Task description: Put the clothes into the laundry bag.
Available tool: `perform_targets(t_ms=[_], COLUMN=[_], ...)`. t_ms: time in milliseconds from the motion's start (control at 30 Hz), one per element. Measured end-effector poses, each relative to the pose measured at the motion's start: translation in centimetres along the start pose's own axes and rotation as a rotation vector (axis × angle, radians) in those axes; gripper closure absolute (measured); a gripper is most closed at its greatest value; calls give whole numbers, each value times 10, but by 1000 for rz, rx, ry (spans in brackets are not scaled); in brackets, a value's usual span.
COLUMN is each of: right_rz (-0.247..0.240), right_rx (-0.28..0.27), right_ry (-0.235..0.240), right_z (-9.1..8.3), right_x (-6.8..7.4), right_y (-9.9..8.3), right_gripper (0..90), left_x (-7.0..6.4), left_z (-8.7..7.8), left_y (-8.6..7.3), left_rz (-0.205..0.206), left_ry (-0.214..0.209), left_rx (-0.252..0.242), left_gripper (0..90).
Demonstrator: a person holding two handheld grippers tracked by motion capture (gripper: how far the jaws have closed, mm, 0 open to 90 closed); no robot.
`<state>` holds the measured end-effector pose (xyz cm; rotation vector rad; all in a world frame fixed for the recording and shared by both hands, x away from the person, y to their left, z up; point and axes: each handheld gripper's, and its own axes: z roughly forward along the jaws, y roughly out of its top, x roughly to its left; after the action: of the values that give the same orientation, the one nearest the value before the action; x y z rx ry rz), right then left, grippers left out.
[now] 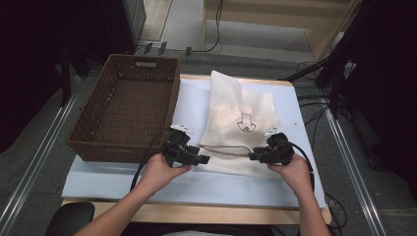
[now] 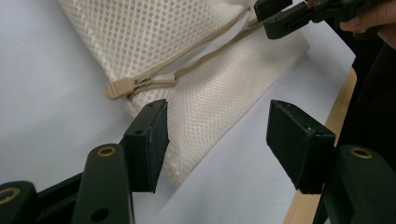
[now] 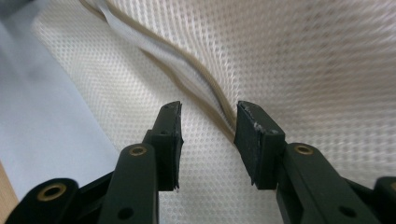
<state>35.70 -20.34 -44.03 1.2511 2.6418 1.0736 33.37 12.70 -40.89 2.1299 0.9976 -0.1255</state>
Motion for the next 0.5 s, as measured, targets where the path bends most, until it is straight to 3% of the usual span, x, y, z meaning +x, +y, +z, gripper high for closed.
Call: perform_targets(t_ms=[200, 367, 500], right_rz=[-32, -9, 16], right_rx=[-93, -156, -179], right_ry=[-28, -77, -97], right_z=[-19, -33, -41], right_x=[-4, -14, -24], right_y=[-1, -7, -12], right_gripper=[555, 471, 454], left_x=[0, 2, -1], left_z=[-1, 0, 2], left_y=[4, 6, 5], left_rz=[61, 51, 98], left_ry=[10, -16, 11], left_rx=[-1, -8, -6], left_gripper=[382, 358, 354])
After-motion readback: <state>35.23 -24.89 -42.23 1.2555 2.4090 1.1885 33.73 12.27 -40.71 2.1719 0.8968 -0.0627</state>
